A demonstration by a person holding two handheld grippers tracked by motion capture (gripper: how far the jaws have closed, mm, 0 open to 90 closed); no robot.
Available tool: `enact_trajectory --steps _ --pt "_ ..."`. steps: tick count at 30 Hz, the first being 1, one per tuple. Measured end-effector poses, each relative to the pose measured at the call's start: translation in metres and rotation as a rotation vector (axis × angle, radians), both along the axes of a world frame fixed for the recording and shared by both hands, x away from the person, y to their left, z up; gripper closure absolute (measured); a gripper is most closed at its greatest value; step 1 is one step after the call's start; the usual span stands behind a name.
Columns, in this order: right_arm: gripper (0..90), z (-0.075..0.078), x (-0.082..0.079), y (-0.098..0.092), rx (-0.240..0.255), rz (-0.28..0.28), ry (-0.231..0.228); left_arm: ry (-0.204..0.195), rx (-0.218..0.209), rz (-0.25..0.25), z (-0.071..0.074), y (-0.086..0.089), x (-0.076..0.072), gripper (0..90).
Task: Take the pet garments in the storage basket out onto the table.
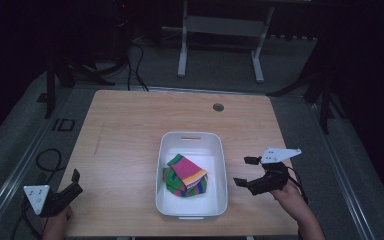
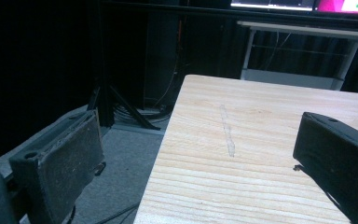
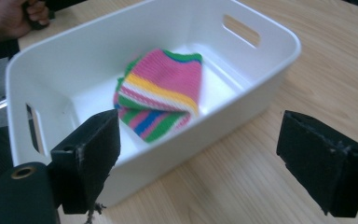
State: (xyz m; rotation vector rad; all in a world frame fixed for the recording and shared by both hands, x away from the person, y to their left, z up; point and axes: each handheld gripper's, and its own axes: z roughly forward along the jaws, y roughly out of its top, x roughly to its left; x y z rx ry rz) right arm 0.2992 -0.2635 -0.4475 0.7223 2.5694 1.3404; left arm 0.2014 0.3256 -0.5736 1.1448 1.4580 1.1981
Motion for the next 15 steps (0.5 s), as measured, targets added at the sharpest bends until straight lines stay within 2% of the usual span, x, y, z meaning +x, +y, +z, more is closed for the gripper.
enact_trajectory --steps 6,11,15 --pt "13.2 0.010 0.005 0.023 -0.020 0.050 -0.006 0.000 -0.002 -0.001 0.000 0.000 0.000 1.8" --pt "13.2 0.015 0.011 0.043 -0.022 0.100 0.010 0.001 -0.004 -0.004 0.000 0.001 0.000 1.8" --pt "13.1 0.017 0.013 0.063 -0.055 0.129 0.008 0.000 -0.006 -0.005 0.000 0.001 0.000 1.8"
